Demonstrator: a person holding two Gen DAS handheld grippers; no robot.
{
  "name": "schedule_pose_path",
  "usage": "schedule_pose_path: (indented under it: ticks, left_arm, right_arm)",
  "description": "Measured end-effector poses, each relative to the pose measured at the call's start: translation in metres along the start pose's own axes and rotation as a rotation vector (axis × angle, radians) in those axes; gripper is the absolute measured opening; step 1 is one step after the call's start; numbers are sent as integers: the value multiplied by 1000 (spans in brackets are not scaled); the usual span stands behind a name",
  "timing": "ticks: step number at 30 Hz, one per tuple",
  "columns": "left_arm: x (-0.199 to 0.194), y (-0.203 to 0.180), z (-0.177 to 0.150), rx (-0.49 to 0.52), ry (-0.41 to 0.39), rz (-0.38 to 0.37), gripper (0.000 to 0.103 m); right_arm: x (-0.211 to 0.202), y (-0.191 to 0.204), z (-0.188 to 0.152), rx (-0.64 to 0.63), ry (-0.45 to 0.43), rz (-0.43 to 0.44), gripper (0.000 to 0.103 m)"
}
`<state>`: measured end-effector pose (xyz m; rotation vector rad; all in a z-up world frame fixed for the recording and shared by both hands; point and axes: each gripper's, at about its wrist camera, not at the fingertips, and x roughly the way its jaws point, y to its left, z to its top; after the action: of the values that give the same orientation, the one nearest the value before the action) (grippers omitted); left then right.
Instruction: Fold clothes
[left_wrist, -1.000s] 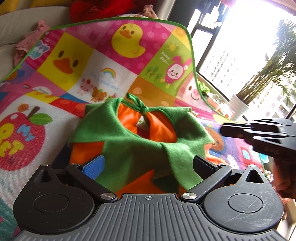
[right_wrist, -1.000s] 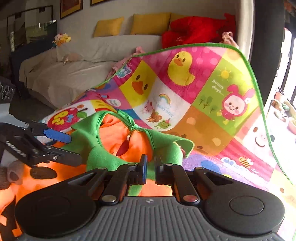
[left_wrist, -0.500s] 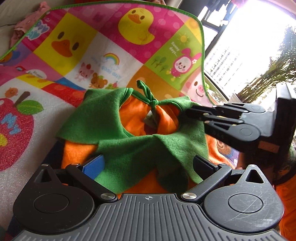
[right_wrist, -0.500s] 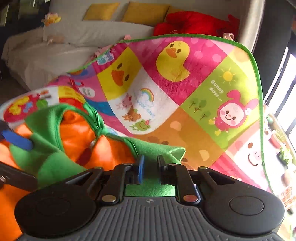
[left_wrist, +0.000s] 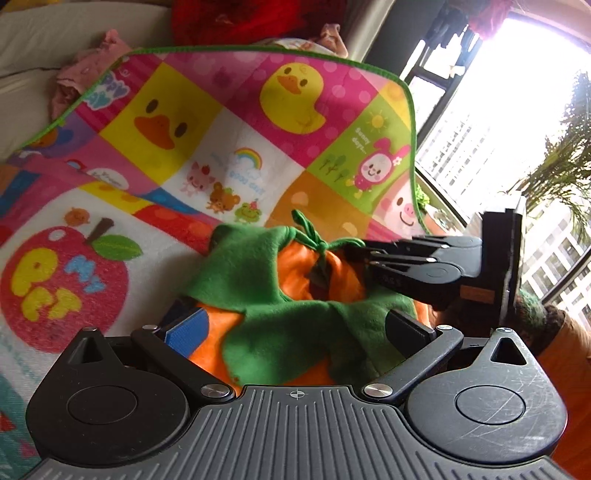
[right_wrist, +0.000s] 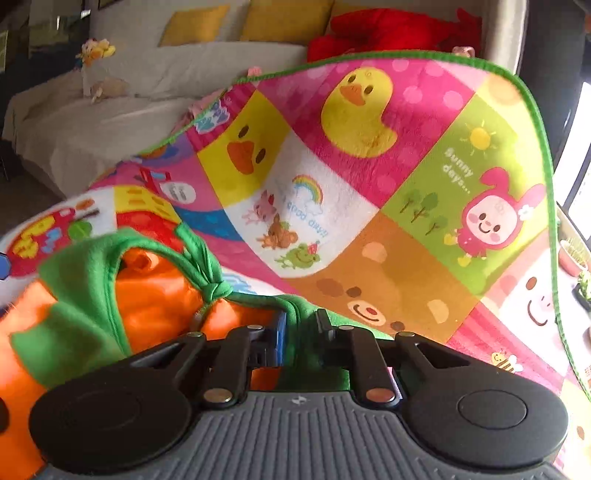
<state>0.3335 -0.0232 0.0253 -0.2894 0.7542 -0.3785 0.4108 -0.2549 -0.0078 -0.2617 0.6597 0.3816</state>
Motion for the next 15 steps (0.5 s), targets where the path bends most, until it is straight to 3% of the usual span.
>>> schedule_pose_path:
  ticks: [6,10,15]
  left_arm:
    - [-42,-8,16,-3,-123,-12,103]
    - [-59,-24,14,17,-156,-41,103]
    - [-60,-42,-14,78,-116,-35,103]
  right_arm:
    - [-112,17,3,-31,-149,93,14]
    - [-148,40,-27,-94,-92,114,14]
    - [-155,62,-80,-121,-1,141,14]
